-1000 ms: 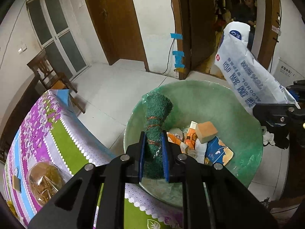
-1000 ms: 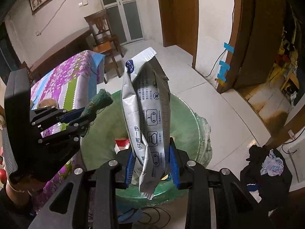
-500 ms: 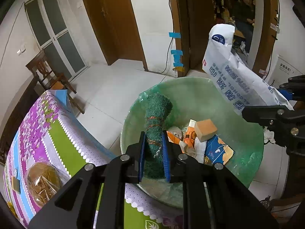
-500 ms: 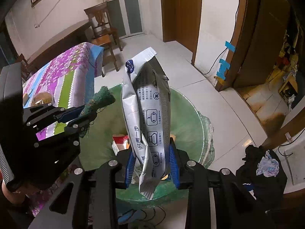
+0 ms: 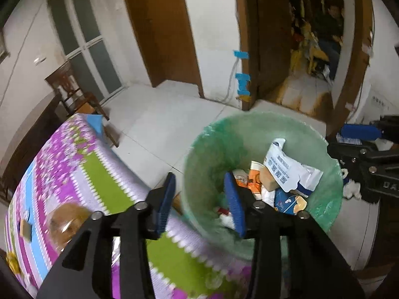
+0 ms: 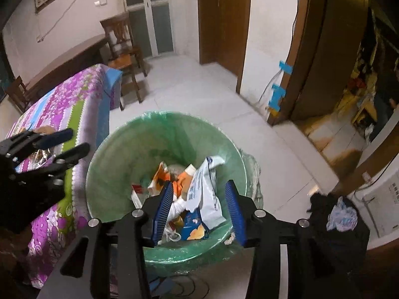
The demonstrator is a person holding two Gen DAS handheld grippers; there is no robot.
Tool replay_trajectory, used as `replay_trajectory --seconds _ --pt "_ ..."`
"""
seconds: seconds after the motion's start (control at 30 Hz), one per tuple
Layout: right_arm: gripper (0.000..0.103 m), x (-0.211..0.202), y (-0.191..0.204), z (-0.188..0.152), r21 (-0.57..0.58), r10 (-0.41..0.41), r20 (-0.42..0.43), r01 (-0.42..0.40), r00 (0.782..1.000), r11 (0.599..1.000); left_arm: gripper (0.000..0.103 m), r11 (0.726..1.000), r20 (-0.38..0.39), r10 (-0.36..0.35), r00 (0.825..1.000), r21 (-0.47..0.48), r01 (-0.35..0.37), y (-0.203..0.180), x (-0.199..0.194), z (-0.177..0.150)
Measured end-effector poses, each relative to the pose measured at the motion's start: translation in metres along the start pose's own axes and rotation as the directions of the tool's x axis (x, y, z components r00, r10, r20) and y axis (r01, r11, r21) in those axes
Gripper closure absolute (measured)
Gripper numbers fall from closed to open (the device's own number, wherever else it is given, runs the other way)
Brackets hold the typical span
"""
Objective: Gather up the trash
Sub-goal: 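Open both grippers to drop the cloth and packet into the bin, then grasp the white tissue with the left gripper while the right grasps the tan sponge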
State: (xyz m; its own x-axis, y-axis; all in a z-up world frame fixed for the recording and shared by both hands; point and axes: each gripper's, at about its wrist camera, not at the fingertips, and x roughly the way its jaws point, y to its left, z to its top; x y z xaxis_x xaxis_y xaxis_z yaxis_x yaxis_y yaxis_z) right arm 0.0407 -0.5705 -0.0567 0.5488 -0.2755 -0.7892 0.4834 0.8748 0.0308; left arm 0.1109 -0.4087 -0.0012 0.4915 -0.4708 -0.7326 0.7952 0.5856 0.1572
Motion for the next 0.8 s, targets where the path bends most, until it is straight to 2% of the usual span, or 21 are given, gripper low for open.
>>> replay_trajectory --seconds 0.1,0.17,0.2,0.3,0.37,0.4,0.47,0.5,0.57,0.6,0.67,0.7,0.8 --pt "0.058 -0.019 0.021 -0.003 -0.033 0.032 0.080 -0.029 0.996 0.999 0.043 0.998 0.055 0.043 0.998 -0.045 -0.040 0.028 -0.032 -0.017" --pt "0.056 -0.028 0.041 -0.002 -0.072 0.065 0.124 -0.056 0.990 0.996 0.035 0.990 0.088 0.108 0.990 -0.104 -0.098 0.059 -0.059 -0.040" --pt "0.052 -0.033 0.055 -0.002 -0.098 0.098 0.148 -0.084 0.984 0.992 0.030 0.981 0.090 0.143 0.986 -0.145 -0.129 0.078 -0.072 -0.053" --pt "0.049 -0.040 0.098 0.001 -0.155 0.197 0.187 -0.169 0.962 0.973 0.028 0.937 0.062 0.237 0.970 -0.277 -0.211 0.132 -0.100 -0.090" --pt "0.048 -0.042 0.131 0.004 -0.192 0.283 0.185 -0.248 0.941 0.949 0.023 0.882 0.017 0.317 0.948 -0.372 -0.288 0.177 -0.119 -0.122" --pt "0.048 -0.042 0.153 0.006 -0.214 0.337 0.179 -0.298 0.924 0.930 0.023 0.830 -0.023 0.381 0.924 -0.432 -0.353 0.204 -0.130 -0.143" --pt "0.048 -0.041 0.193 0.012 -0.250 0.415 0.161 -0.370 0.895 0.895 0.022 0.734 -0.097 0.453 0.886 -0.523 -0.433 0.243 -0.141 -0.174" --pt "0.048 -0.040 0.218 0.017 -0.273 0.458 0.151 -0.409 0.876 0.871 0.021 0.698 -0.126 0.466 0.876 -0.556 -0.451 0.258 -0.145 -0.186" --pt "0.047 -0.036 0.271 0.030 -0.306 0.540 0.121 -0.486 0.833 0.819 0.021 0.588 -0.231 0.498 0.836 -0.619 -0.521 0.297 -0.146 -0.219" --pt "0.045 -0.033 0.290 0.036 -0.308 0.565 0.105 -0.514 0.818 0.801 0.021 0.560 -0.253 0.505 0.825 -0.631 -0.537 0.308 -0.145 -0.228" --pt "0.036 -0.022 0.336 0.055 -0.295 0.607 0.065 -0.566 0.792 0.770 0.021 0.530 -0.289 0.507 0.812 -0.638 -0.559 0.322 -0.142 -0.239" --pt "0.030 -0.014 0.364 0.065 -0.292 0.612 0.049 -0.575 0.790 0.765 0.021 0.524 -0.300 0.506 0.809 -0.638 -0.565 0.327 -0.138 -0.244" --pt "0.025 0.011 0.444 0.085 -0.322 0.576 0.003 -0.544 0.818 0.775 0.019 0.534 -0.331 0.500 0.801 -0.610 -0.585 0.334 -0.121 -0.249"
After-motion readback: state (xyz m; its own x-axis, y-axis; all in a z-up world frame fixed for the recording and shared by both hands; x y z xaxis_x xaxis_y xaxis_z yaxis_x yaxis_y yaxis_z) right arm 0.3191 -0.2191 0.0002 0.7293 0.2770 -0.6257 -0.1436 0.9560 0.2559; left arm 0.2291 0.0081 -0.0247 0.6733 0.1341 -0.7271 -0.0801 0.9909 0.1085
